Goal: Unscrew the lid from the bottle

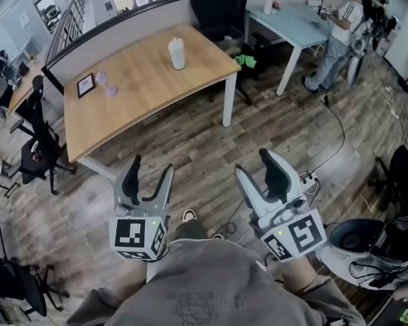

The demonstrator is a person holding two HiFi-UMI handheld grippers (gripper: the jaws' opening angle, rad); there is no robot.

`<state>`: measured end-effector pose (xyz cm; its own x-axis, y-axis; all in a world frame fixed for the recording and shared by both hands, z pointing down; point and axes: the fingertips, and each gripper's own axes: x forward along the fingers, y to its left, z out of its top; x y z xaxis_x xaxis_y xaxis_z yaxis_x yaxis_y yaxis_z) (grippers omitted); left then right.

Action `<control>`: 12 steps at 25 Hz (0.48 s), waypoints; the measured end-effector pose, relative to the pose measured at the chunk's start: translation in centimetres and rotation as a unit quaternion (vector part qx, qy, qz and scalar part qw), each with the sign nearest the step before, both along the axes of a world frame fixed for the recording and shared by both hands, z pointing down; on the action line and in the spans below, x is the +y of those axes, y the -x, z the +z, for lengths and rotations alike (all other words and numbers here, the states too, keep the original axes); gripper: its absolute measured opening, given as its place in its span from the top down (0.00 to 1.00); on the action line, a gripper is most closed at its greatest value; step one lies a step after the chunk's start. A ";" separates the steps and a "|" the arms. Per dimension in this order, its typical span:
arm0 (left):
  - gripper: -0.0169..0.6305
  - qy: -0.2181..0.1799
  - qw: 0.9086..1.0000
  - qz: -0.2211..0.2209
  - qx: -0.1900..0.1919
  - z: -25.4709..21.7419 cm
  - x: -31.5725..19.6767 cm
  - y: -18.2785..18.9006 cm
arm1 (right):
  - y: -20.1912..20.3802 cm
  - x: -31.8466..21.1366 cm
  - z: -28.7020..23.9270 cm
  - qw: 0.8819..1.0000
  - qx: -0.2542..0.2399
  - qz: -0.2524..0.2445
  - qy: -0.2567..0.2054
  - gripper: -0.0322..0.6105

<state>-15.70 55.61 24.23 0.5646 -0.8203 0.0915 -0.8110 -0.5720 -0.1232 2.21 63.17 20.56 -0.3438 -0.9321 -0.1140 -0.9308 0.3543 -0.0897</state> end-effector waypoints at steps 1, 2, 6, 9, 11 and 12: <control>0.49 0.005 1.000 -0.005 0.001 0.1 -0.5 0.2 | -0.6 -0.5 0.0 1.000 0.000 0.011 0.000 0.59; 0.50 0.005 1.000 -0.009 0.001 0.1 -0.9 0.3 | -1.1 -0.9 0.1 1.000 0.002 0.020 0.001 0.57; 0.48 -0.005 1.000 -0.014 0.001 0.1 -2.4 0.4 | -1.3 -2.9 1.0 1.000 0.010 0.025 0.013 0.54; 0.48 -0.002 1.000 -0.003 0.009 0.6 -4.2 -0.3 | -1.1 -4.7 1.8 1.000 0.009 0.018 0.019 0.54; 0.48 0.000 1.000 0.005 0.008 1.1 -5.7 -1.0 | -1.3 -6.1 2.3 1.000 0.009 0.018 0.023 0.54; 0.48 0.001 1.000 0.008 0.008 1.3 -6.5 -1.2 | -1.5 -6.8 2.5 0.999 0.007 0.019 0.026 0.54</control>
